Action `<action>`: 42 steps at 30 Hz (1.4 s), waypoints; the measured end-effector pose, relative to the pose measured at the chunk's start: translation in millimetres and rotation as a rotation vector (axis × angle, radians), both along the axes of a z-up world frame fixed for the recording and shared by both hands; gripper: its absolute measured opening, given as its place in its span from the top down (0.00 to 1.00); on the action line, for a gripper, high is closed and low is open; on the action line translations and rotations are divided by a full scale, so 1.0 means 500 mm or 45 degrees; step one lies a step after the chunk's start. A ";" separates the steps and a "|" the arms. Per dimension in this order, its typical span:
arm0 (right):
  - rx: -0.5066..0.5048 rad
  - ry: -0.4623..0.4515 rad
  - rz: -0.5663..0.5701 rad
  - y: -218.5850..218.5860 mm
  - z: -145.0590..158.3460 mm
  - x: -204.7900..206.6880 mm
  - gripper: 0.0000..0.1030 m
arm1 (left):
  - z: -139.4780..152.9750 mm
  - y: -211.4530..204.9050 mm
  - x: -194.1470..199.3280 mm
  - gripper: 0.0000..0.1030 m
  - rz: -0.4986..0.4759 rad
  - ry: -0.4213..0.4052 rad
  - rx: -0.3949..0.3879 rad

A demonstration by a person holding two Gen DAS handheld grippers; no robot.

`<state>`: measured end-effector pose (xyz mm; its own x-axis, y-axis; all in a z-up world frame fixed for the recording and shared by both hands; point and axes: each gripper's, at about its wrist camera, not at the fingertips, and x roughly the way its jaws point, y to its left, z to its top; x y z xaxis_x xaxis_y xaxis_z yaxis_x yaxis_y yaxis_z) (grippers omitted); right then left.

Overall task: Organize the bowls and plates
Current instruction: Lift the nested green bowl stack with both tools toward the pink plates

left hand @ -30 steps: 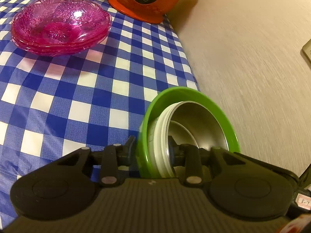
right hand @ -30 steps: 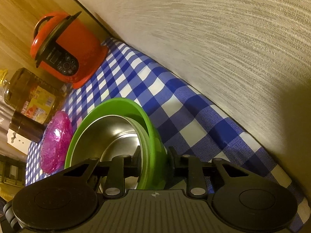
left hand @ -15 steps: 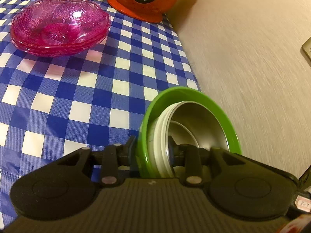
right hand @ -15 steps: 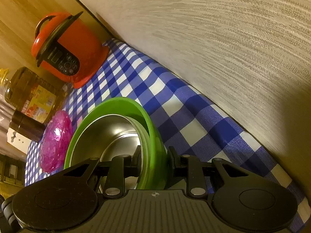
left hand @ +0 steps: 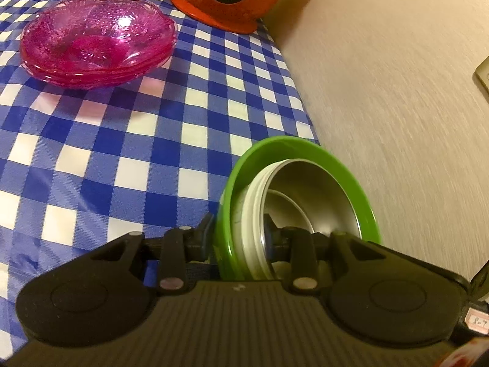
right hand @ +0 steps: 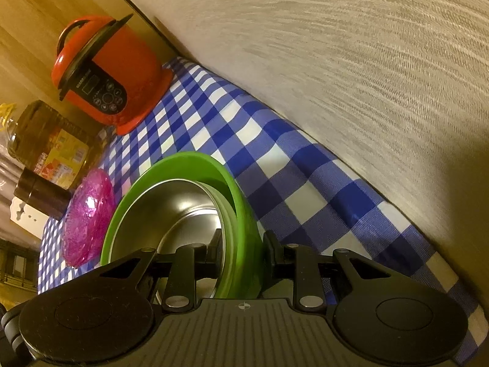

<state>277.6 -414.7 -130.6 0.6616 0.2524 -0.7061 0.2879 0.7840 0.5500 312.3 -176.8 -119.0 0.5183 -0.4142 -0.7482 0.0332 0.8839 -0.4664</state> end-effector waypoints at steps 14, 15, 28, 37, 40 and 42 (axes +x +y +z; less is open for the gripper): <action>0.007 0.018 0.051 0.060 0.020 -0.031 0.74 | 0.023 0.062 -0.051 0.73 0.048 0.013 0.023; 0.008 0.017 0.056 0.067 0.023 -0.035 0.74 | 0.026 0.068 -0.055 0.73 0.052 0.012 0.023; -0.002 -0.015 0.139 0.157 0.062 -0.068 0.74 | 0.072 0.162 -0.116 0.73 0.119 -0.009 0.022; -0.016 -0.039 0.201 0.224 0.092 -0.078 0.74 | 0.103 0.225 -0.146 0.73 0.168 -0.027 0.020; -0.018 -0.048 0.220 0.246 0.101 -0.081 0.74 | 0.113 0.247 -0.154 0.73 0.183 -0.035 0.021; -0.017 -0.051 0.231 0.260 0.106 -0.082 0.74 | 0.119 0.261 -0.157 0.73 0.193 -0.037 0.022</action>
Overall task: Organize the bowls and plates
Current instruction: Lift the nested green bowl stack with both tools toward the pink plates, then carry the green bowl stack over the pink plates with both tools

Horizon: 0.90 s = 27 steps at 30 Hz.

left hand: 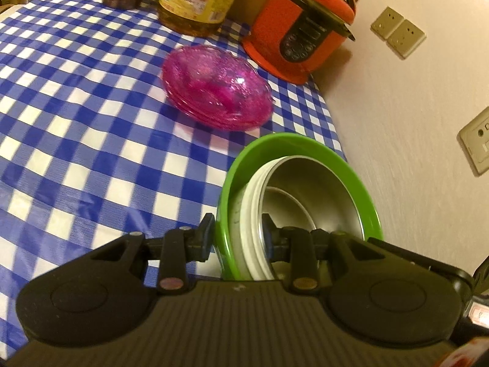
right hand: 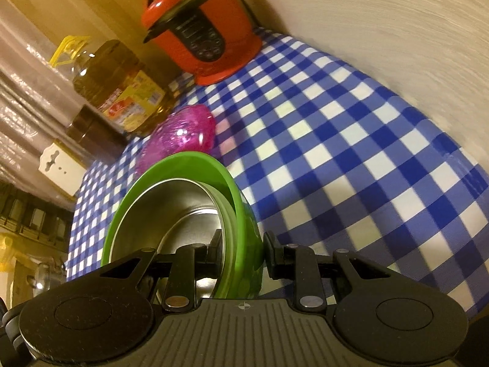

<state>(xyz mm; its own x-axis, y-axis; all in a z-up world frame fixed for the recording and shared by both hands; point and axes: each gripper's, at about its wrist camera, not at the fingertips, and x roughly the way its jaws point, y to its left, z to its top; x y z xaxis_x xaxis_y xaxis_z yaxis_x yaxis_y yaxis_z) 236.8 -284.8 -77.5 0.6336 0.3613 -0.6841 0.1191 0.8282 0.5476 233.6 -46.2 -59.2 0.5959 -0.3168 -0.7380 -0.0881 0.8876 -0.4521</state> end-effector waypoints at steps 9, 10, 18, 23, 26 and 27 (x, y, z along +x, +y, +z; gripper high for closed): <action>0.005 0.001 0.042 0.048 0.013 0.012 0.74 | 0.018 0.047 0.005 0.73 0.033 -0.006 -0.003; 0.006 0.001 0.043 0.051 0.016 0.017 0.74 | 0.021 0.050 0.009 0.73 0.035 -0.009 -0.004; 0.001 -0.022 0.059 0.072 0.048 0.082 0.74 | 0.051 0.067 0.074 0.73 0.038 -0.031 -0.009; -0.002 -0.037 0.071 0.079 0.066 0.141 0.74 | 0.072 0.071 0.135 0.73 0.045 -0.044 -0.009; -0.011 -0.046 0.078 0.085 0.074 0.177 0.74 | 0.079 0.076 0.175 0.73 0.040 -0.045 -0.010; -0.009 -0.048 0.081 0.087 0.076 0.192 0.74 | 0.081 0.077 0.188 0.73 0.039 -0.047 -0.009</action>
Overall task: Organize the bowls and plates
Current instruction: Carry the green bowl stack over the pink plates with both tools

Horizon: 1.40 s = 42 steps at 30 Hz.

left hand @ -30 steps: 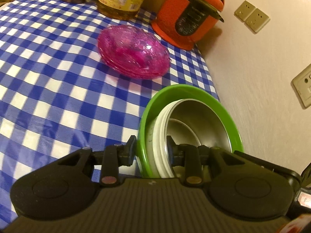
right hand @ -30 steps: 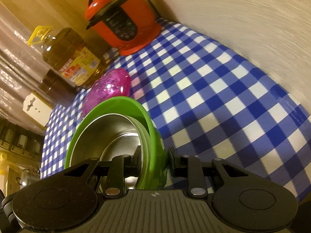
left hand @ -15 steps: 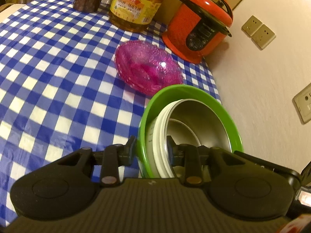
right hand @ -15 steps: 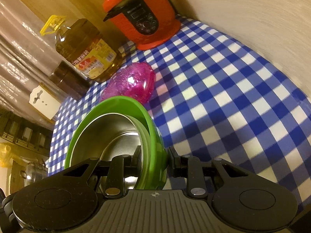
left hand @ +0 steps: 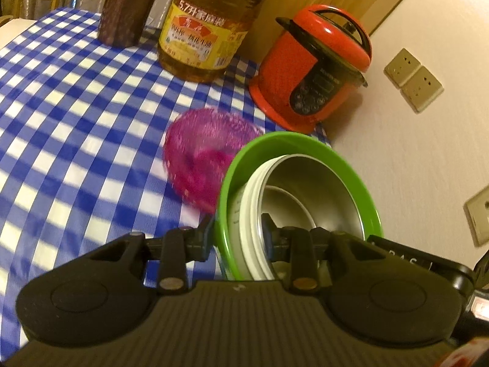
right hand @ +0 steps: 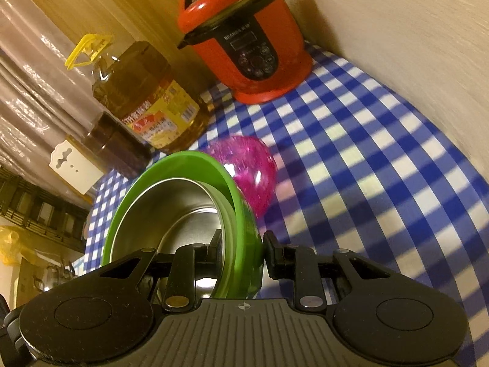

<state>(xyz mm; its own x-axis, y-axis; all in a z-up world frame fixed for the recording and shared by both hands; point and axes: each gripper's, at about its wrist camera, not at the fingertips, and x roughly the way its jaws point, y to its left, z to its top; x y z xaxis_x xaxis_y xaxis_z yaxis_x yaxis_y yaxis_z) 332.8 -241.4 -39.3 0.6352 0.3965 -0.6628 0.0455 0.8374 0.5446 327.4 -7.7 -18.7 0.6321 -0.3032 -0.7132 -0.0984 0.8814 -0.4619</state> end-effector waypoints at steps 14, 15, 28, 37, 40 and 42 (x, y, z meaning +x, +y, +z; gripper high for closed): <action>-0.018 -0.023 0.039 0.040 -0.019 0.166 0.74 | -0.035 0.044 0.169 0.73 0.013 -0.034 -0.028; -0.017 -0.019 0.038 0.041 -0.026 0.176 0.74 | -0.041 0.044 0.176 0.73 0.012 -0.032 -0.027; -0.015 0.020 0.084 0.055 -0.100 0.269 0.73 | -0.116 0.063 0.258 0.73 -0.007 0.004 -0.008; -0.022 0.050 0.104 0.066 -0.138 0.290 0.73 | -0.150 0.072 0.276 0.73 -0.019 0.032 0.006; -0.018 0.052 0.103 0.066 -0.146 0.294 0.73 | -0.156 0.073 0.277 0.73 -0.020 0.034 0.008; -0.017 0.048 0.104 0.067 -0.150 0.295 0.73 | -0.159 0.074 0.277 0.73 -0.021 0.036 0.013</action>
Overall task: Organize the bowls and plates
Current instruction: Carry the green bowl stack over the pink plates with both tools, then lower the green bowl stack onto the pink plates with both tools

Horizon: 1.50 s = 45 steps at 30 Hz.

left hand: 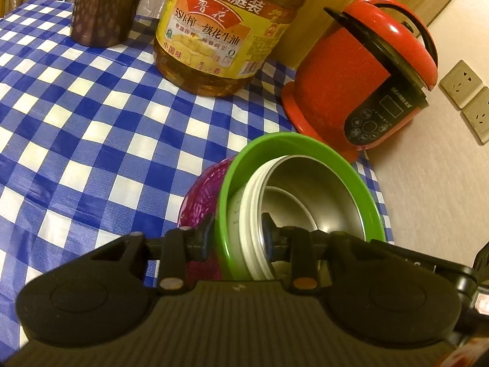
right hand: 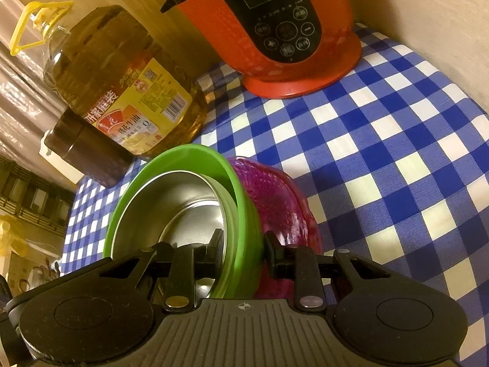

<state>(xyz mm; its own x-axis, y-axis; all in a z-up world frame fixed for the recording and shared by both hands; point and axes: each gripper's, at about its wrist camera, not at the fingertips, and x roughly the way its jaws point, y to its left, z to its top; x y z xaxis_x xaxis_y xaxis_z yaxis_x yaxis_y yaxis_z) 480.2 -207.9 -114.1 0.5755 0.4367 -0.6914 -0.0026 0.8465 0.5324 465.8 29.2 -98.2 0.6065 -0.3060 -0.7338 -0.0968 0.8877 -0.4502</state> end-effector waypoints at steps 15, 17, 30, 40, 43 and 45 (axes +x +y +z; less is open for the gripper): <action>-0.005 0.016 -0.011 -0.002 -0.011 0.003 0.73 | -0.012 -0.007 0.008 0.72 -0.025 0.010 0.010; 0.000 0.019 -0.006 -0.003 -0.012 0.004 0.73 | -0.011 -0.008 0.009 0.72 -0.030 0.007 0.018; 0.040 -0.008 -0.007 -0.019 -0.004 0.001 0.66 | 0.000 -0.007 0.001 0.69 -0.027 -0.020 0.030; 0.070 -0.088 -0.044 -0.041 0.023 -0.012 0.65 | 0.027 0.021 -0.014 0.68 0.035 -0.085 0.002; 0.075 -0.110 -0.034 -0.040 0.030 -0.017 0.65 | 0.033 0.024 -0.016 0.68 0.035 -0.094 -0.001; 0.073 -0.121 -0.033 -0.038 0.034 -0.019 0.65 | 0.036 0.023 -0.019 0.68 0.037 -0.102 -0.007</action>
<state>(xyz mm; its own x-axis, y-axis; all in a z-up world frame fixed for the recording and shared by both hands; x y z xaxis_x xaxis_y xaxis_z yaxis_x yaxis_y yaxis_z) 470.6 -226.8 -97.3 0.6487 0.4582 -0.6077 -0.0337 0.8150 0.5785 456.5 40.9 -80.4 0.6721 -0.2913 -0.6808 -0.0858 0.8826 -0.4623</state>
